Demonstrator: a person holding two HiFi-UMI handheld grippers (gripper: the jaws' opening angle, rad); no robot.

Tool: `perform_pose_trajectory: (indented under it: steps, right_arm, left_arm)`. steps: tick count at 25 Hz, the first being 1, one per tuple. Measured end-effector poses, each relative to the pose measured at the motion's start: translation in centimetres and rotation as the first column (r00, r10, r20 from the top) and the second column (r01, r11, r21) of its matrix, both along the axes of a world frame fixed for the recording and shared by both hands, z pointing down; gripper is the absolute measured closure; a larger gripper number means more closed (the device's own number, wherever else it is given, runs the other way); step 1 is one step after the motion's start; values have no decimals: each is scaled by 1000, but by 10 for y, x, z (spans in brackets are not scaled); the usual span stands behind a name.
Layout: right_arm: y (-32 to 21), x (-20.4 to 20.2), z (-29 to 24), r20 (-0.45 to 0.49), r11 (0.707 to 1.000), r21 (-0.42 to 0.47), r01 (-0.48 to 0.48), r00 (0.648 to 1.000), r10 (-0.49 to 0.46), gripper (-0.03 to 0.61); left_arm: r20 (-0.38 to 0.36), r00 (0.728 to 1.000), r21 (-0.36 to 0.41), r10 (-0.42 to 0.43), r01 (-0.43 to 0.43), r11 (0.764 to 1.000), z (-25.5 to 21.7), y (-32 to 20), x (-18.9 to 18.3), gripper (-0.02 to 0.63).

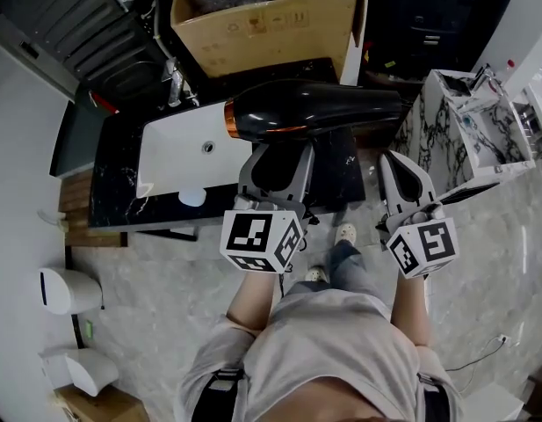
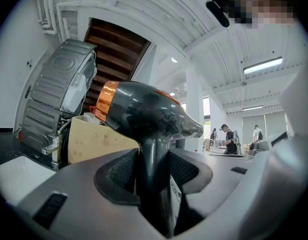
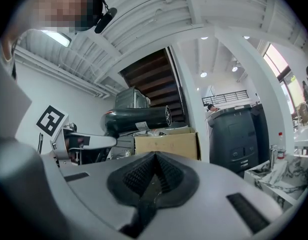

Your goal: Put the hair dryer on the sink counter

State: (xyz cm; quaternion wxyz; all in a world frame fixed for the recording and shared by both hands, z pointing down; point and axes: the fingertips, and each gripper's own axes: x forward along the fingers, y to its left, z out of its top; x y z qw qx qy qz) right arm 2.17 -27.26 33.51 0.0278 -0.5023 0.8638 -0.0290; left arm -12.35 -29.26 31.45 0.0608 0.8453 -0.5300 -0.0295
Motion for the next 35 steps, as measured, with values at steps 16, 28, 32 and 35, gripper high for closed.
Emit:
perform_pose_trajectory:
  steps: [16,28,32,35]
  right_arm:
    - [-126,-11,8,-41,995,-35,93,995,-95,569]
    - [-191,-4,37,-50,985,-114,126,990,-132,569]
    - [-207,0,47,-51,982,-138,130,989,-138,568]
    - [-216,1,54,-51,979,-154,133,988,-143,569]
  left_arm:
    - [-20,996,-120,-83,80,990,43,-126,-13,420]
    - [12,988,-296,-151,148,944,117,-199,-21,420]
    - [32,985,-356,-169,169,919,146,-216,-23,420]
    - [52,982,-394,-181,187,900,166,-225,-26,420]
